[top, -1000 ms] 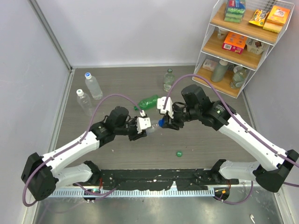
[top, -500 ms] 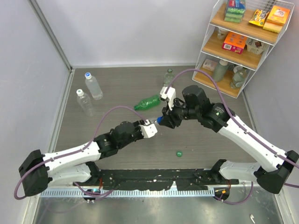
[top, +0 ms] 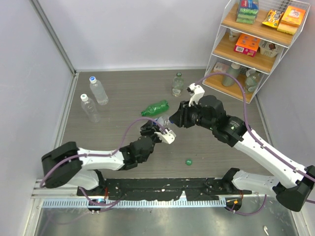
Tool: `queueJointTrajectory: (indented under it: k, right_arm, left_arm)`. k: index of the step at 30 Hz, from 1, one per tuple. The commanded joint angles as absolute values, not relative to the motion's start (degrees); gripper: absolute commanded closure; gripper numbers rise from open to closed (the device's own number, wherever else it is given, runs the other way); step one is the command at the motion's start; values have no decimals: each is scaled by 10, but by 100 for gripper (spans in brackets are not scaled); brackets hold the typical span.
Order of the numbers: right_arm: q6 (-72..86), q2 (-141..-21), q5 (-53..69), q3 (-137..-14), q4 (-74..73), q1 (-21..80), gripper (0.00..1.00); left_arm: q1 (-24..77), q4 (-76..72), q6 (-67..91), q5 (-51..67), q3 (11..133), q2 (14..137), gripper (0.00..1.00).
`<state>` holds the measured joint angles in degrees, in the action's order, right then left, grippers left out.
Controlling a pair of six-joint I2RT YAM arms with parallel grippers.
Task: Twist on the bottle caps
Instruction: Screw the bottle cap onto the plastic bottle.
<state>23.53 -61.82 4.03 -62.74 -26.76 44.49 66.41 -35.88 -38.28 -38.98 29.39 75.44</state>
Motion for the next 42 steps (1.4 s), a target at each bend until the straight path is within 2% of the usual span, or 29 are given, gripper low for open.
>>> queueJointTrajectory:
  k: [1, 4, 8, 15, 17, 18, 19, 20, 21, 22, 23, 30, 33, 36, 38, 39, 40, 42]
  right_arm:
    - [398, -641, -50, -589, -135, 452, 99]
    - [431, -643, -73, -584, -132, 452, 99]
    - [440, -641, -108, -585, -139, 451, 99]
    - [433, -626, -134, -576, -125, 451, 98]
    - [409, -624, -139, -587, -136, 451, 82]
    - [398, -624, -144, -602, -151, 451, 71]
    - [370, -622, -146, -611, -158, 451, 66]
    - [360, -619, -150, -624, -171, 451, 52]
    - [333, -616, -151, -631, -176, 452, 45]
    - [320, -607, -153, -637, -179, 451, 22]
    - [306, -602, -153, -638, -179, 451, 16]
    - [202, -549, -76, -636, -140, 451, 15]
    - [145, -532, 58, -642, -120, 451, 15]
    - [-13, -505, 209, -642, -126, 451, 16]
    - [-145, -487, 299, -641, -173, 451, 16]
    - [-195, -476, 348, -641, -227, 452, 16]
    - [-301, -469, 373, -640, -263, 451, 16]
    - [-408, -454, 410, -635, -338, 451, 16]
  left_arm:
    - [729, -732, -535, -374, 347, 838, 100]
    - [736, -775, -558, -431, 389, 903, 100]
    - [737, -781, -507, -411, 382, 898, 100]
    - [731, -609, -421, -355, 359, 809, 100]
    - [723, -562, -397, -349, 357, 796, 100]
    - [716, -526, -380, -341, 356, 786, 100]
    - [708, -487, -361, -329, 355, 773, 100]
    - [696, -438, -337, -302, 357, 759, 100]
    - [685, -395, -315, -275, 359, 742, 100]
    - [671, -356, -289, -251, 358, 717, 100]
    - [658, -329, -265, -221, 353, 705, 100]
    - [522, -206, -158, -3, 320, 594, 100]
    - [473, -150, -128, 104, 328, 584, 100]
    - [453, -109, -127, 166, 332, 584, 100]
    - [435, -64, -143, 267, 347, 590, 100]
    - [427, -24, -168, 330, 358, 598, 100]
    - [422, 25, -191, 361, 376, 606, 100]
    - [417, 85, -227, 410, 401, 621, 99]
